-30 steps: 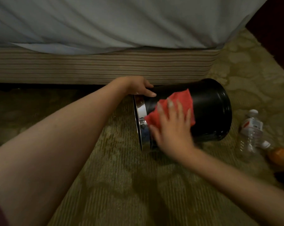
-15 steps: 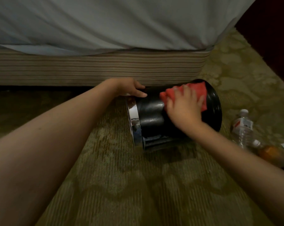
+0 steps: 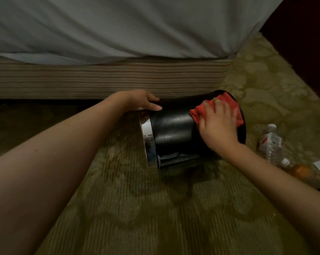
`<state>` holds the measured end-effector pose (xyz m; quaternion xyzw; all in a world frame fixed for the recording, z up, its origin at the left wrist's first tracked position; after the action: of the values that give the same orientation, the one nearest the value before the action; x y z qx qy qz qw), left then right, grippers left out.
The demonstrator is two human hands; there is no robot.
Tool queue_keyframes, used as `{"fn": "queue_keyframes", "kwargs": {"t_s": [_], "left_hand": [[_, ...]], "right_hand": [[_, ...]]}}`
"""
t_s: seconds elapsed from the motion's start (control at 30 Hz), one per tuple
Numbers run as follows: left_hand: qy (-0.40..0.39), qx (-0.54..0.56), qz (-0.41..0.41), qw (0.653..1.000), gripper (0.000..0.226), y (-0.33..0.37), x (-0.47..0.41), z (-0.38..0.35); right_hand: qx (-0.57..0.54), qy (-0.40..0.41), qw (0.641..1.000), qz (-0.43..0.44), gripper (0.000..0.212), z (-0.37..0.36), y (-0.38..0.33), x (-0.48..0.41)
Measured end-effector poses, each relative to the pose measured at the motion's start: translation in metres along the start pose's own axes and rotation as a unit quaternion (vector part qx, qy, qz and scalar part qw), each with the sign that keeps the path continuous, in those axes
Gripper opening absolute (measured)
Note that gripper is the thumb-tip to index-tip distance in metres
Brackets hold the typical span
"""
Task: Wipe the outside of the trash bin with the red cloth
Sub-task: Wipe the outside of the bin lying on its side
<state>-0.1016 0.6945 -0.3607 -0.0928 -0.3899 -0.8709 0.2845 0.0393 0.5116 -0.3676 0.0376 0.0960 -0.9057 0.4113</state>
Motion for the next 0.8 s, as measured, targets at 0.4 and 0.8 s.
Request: {"fn": "queue_keyframes", "kwargs": {"t_s": [0.4, 0.8], "left_hand": [[0.012, 0.0, -0.008, 1.0, 0.057, -0.002, -0.003, 0.0], [0.007, -0.014, -0.026, 1.0, 0.045, 0.009, 0.007, -0.005]], "right_hand": [[0.026, -0.018, 0.992, 0.126, 0.061, 0.004, 0.015, 0.005], [0.012, -0.033, 0.986, 0.162, 0.061, -0.001, -0.078, 0.038]]}}
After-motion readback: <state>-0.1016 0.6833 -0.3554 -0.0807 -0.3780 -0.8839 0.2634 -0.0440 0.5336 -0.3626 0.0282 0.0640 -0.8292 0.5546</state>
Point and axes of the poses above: each hand's wrist, its own x-axis away from the middle knuckle, its own z-axis out of the back of the hand, y = z × x, the point moved 4 cm from there along -x, towards the middle knuckle, and after that the axes turned 10 degrees about -z, right-handed, at the moved point
